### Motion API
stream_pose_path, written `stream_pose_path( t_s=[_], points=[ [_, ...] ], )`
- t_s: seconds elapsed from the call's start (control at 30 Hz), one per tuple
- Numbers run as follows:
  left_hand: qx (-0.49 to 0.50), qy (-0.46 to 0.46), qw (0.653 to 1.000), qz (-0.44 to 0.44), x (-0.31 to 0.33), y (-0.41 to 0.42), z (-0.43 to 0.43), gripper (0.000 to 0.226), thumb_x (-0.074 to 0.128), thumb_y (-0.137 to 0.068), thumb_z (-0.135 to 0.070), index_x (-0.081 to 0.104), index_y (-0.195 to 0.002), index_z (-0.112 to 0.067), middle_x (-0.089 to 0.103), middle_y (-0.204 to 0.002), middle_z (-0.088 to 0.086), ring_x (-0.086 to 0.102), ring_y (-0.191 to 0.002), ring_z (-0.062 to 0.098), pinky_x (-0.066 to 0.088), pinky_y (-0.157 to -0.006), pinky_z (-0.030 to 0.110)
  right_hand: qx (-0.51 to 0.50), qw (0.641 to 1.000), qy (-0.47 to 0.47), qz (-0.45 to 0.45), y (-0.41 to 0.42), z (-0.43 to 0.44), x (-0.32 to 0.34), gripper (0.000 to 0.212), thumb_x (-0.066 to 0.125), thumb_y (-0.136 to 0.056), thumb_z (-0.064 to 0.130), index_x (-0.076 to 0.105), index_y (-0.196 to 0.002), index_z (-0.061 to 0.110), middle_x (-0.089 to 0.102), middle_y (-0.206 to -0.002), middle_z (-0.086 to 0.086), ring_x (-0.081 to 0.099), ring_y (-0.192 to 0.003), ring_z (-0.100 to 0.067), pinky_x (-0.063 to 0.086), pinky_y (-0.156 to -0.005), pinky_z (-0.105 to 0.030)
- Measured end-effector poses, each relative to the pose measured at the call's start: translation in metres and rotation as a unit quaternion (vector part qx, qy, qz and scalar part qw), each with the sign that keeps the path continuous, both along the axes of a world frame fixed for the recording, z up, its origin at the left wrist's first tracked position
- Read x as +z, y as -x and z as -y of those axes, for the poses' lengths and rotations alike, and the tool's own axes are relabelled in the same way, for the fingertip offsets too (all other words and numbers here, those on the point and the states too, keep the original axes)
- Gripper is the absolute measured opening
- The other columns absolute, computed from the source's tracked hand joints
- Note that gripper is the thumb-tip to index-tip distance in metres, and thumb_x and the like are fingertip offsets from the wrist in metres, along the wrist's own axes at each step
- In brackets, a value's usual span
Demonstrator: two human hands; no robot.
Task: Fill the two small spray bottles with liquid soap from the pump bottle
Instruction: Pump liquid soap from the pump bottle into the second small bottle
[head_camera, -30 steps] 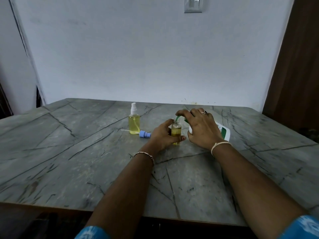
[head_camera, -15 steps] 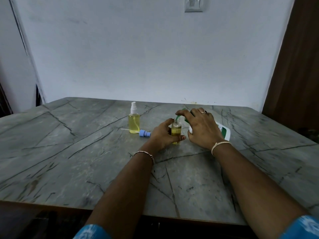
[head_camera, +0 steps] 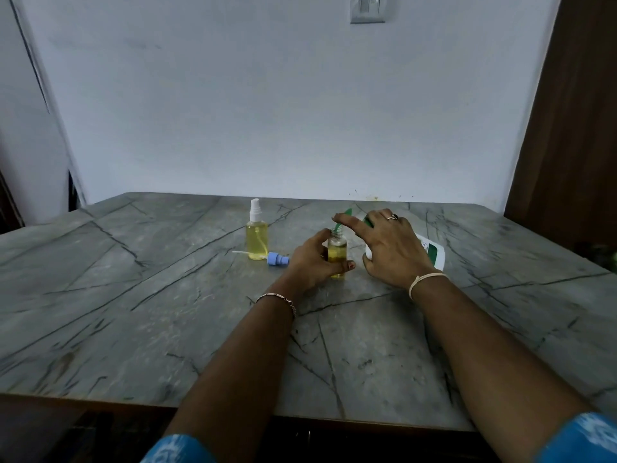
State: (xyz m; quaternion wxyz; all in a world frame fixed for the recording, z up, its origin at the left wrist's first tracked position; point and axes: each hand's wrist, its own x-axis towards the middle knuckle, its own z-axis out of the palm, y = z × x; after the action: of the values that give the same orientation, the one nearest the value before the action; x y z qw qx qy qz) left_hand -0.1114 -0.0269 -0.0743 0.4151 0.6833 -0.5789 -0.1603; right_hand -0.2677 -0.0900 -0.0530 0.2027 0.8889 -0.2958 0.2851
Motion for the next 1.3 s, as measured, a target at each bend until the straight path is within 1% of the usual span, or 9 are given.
stream_pose_path(
  t_s=[0.17, 0.27, 0.37, 0.5, 0.57, 0.67, 0.8, 1.13, 1.3],
  points=[
    [-0.006, -0.001, 1.000, 0.001, -0.0009, 0.0004, 0.0013, 0.088, 0.079, -0.075, -0.037, 0.031, -0.146, -0.016, 0.058, -0.132, 0.007, 0.057, -0.119, 0.023, 0.042, -0.101, 0.031, -0.001, 1.000, -0.020, 0.016, -0.0021, -0.0009, 0.0011, 0.072, 0.064, -0.077, 0.021, 0.028, -0.137, 0.038, 0.056, -0.109, -0.004, 0.049, -0.110, -0.027, 0.041, -0.088, -0.042],
    [-0.009, 0.001, 1.000, -0.007, -0.0026, -0.0010, 0.0028, 0.087, 0.080, -0.073, -0.038, 0.035, -0.143, -0.017, 0.062, -0.125, 0.006, 0.060, -0.113, 0.023, 0.045, -0.102, 0.038, 0.003, 1.000, -0.022, 0.022, -0.0036, -0.0032, 0.0025, 0.068, 0.064, -0.077, 0.022, 0.033, -0.136, 0.035, 0.056, -0.112, -0.005, 0.048, -0.111, -0.027, 0.040, -0.090, -0.042],
    [-0.010, 0.002, 1.000, -0.017, -0.0023, -0.0014, 0.0024, 0.088, 0.081, -0.072, -0.036, 0.034, -0.144, -0.017, 0.063, -0.125, 0.008, 0.060, -0.113, 0.024, 0.045, -0.103, 0.040, 0.002, 1.000, -0.017, 0.017, -0.0033, -0.0030, 0.0014, 0.070, 0.064, -0.077, 0.023, 0.032, -0.138, 0.035, 0.057, -0.112, -0.006, 0.049, -0.110, -0.028, 0.040, -0.089, -0.042],
    [-0.008, 0.001, 1.000, -0.009, -0.0005, -0.0002, -0.0006, 0.089, 0.079, -0.075, -0.036, 0.030, -0.147, -0.015, 0.059, -0.131, 0.009, 0.056, -0.119, 0.023, 0.041, -0.101, 0.031, -0.002, 1.000, -0.004, 0.006, -0.0002, 0.0001, -0.0003, 0.079, 0.063, -0.075, 0.020, 0.024, -0.141, 0.040, 0.057, -0.105, -0.005, 0.050, -0.105, -0.028, 0.043, -0.084, -0.042],
    [-0.009, 0.002, 1.000, -0.004, -0.0001, 0.0000, -0.0008, 0.089, 0.078, -0.076, -0.036, 0.030, -0.147, -0.015, 0.058, -0.133, 0.009, 0.055, -0.120, 0.023, 0.040, -0.100, 0.030, -0.001, 1.000, -0.006, 0.005, 0.0003, 0.0007, -0.0010, 0.080, 0.063, -0.075, 0.020, 0.022, -0.141, 0.040, 0.057, -0.104, -0.005, 0.050, -0.104, -0.028, 0.044, -0.083, -0.043],
    [-0.007, 0.005, 1.000, 0.003, -0.0012, -0.0011, 0.0011, 0.084, 0.079, -0.073, -0.040, 0.037, -0.142, -0.019, 0.063, -0.125, 0.007, 0.060, -0.114, 0.023, 0.045, -0.101, 0.035, -0.002, 1.000, -0.017, 0.014, -0.0007, -0.0006, 0.0001, 0.076, 0.064, -0.076, 0.021, 0.027, -0.139, 0.039, 0.056, -0.106, -0.004, 0.050, -0.107, -0.028, 0.043, -0.086, -0.043],
    [-0.019, 0.009, 1.000, -0.001, -0.0034, -0.0035, 0.0031, 0.074, 0.081, -0.070, -0.040, 0.045, -0.132, -0.024, 0.068, -0.114, 0.008, 0.065, -0.102, 0.024, 0.050, -0.095, 0.044, -0.007, 0.999, -0.031, 0.028, -0.0065, -0.0044, 0.0033, 0.068, 0.066, -0.075, 0.021, 0.035, -0.135, 0.034, 0.056, -0.116, -0.006, 0.048, -0.113, -0.028, 0.041, -0.092, -0.044],
    [-0.016, 0.003, 1.000, 0.006, -0.0038, -0.0043, 0.0060, 0.085, 0.081, -0.069, -0.042, 0.040, -0.140, -0.021, 0.065, -0.122, 0.007, 0.063, -0.107, 0.023, 0.048, -0.099, 0.044, -0.005, 0.999, -0.028, 0.018, 0.0006, -0.0027, 0.0013, 0.074, 0.063, -0.077, 0.021, 0.029, -0.140, 0.037, 0.057, -0.109, -0.005, 0.049, -0.109, -0.028, 0.043, -0.087, -0.043],
    [-0.022, 0.002, 1.000, 0.011, -0.0030, -0.0041, 0.0063, 0.079, 0.081, -0.071, -0.039, 0.041, -0.137, -0.021, 0.065, -0.120, 0.008, 0.064, -0.105, 0.024, 0.049, -0.098, 0.043, -0.004, 0.998, -0.046, 0.031, -0.0032, -0.0060, 0.0039, 0.069, 0.064, -0.075, 0.019, 0.034, -0.135, 0.035, 0.056, -0.110, -0.005, 0.049, -0.110, -0.028, 0.042, -0.090, -0.044]
  ],
)
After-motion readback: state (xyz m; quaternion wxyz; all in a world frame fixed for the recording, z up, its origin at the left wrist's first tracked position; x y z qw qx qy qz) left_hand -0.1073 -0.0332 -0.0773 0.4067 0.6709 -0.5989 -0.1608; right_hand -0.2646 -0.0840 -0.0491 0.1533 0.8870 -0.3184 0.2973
